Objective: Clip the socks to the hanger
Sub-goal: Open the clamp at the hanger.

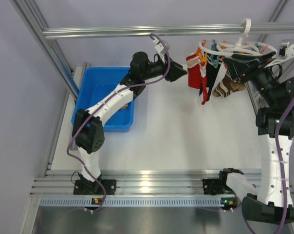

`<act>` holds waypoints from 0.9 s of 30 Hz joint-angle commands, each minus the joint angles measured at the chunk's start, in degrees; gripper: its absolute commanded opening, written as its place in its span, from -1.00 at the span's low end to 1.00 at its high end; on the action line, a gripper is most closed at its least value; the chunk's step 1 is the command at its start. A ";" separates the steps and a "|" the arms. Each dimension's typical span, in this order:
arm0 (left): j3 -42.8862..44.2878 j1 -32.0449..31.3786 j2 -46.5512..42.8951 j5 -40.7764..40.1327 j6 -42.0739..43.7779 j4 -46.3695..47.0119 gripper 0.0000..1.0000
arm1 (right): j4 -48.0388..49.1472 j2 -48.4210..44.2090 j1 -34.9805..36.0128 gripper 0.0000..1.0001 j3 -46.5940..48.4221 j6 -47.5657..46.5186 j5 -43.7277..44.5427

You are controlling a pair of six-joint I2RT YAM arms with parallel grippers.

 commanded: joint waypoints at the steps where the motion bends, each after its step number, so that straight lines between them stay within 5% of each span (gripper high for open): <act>1: -2.26 -0.54 -7.50 0.21 -0.35 2.92 0.09 | -0.97 0.67 -0.78 -0.05 2.54 -3.11 3.19; 6: -3.41 -4.23 -8.39 -1.97 -1.06 5.37 0.13 | -3.34 1.55 -1.22 -0.09 2.90 -5.31 4.52; 14: -5.17 -11.35 -4.70 -7.18 -4.81 22.82 0.25 | -8.00 1.55 -1.13 -0.13 3.16 -6.11 8.64; 19: -0.35 -12.14 1.89 -8.75 -7.73 27.26 0.31 | -10.37 0.76 -1.13 0.33 2.72 -6.46 8.74; 21: 1.68 -12.14 5.04 -10.77 -8.35 28.05 0.31 | -10.64 0.76 -1.22 0.87 2.55 -6.64 8.56; 27: 8.97 -12.14 11.82 -14.46 -8.08 29.98 0.35 | -13.27 1.64 -1.22 1.00 4.21 -6.81 8.74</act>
